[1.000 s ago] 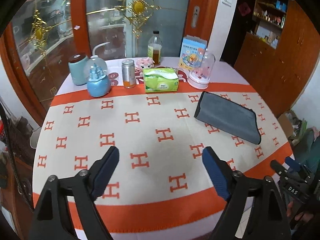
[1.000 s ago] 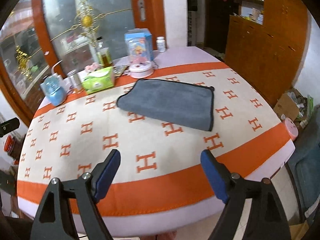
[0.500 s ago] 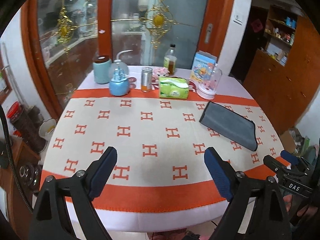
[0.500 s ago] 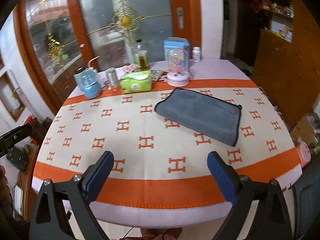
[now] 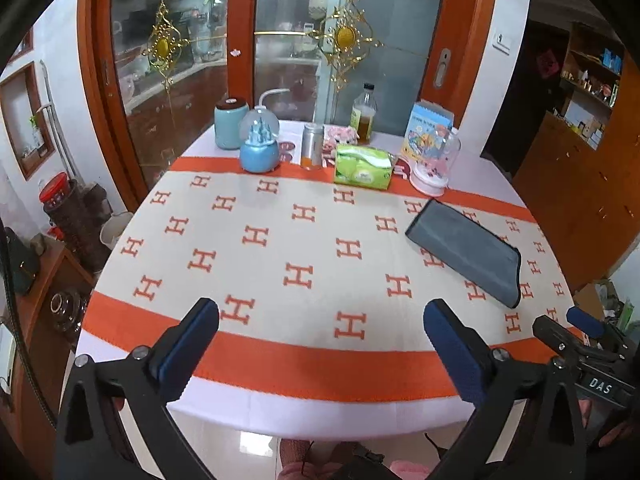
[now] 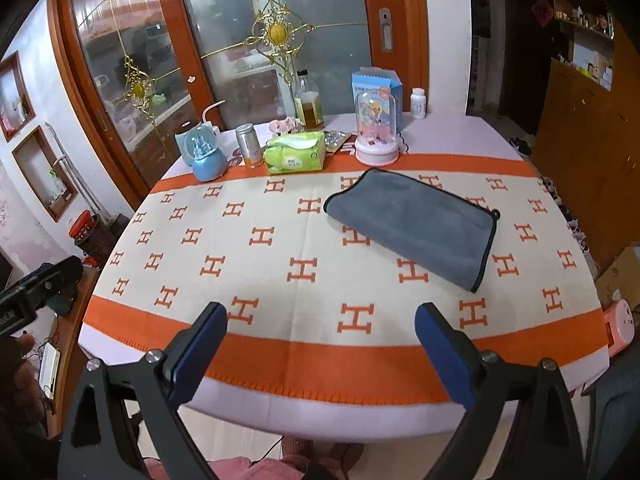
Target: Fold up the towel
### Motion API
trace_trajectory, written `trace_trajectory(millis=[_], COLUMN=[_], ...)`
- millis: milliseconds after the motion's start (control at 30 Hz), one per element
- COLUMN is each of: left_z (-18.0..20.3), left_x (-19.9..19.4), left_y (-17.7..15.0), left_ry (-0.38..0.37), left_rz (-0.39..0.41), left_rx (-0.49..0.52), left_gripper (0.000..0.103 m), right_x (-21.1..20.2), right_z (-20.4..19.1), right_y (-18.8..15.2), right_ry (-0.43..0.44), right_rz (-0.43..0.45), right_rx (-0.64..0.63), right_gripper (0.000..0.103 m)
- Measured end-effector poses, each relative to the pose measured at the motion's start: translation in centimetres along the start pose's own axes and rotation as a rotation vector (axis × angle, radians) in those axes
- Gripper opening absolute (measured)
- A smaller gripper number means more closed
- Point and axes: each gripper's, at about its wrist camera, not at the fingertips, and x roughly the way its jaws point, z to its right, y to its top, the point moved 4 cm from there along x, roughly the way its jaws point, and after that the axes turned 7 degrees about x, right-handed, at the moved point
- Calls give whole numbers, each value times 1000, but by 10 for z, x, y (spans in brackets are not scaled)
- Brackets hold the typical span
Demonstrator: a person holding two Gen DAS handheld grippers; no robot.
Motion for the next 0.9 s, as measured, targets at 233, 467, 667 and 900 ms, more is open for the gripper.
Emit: trace_trajectory(millis=[233, 467, 667, 900], left_z=[21, 39, 37, 31], left_x=[8, 10, 6, -2], left_y=[-14, -22, -16, -11], left_ry=[33, 49, 73, 97], left_rz=[-43, -72, -60, -19], left_rx=[0, 52, 51, 61], left_gripper=[102, 102, 102, 102], right_x=[-1, -1, -13, -23], right_z=[8, 5, -12, -21], right_y=[-15, -30, -27, -22], right_ry=[-16, -5, 18, 8], right_rz=[-48, -90, -46, 22], right_rx=[-14, -3, -34, -27], right_gripper=[98, 103, 103, 103])
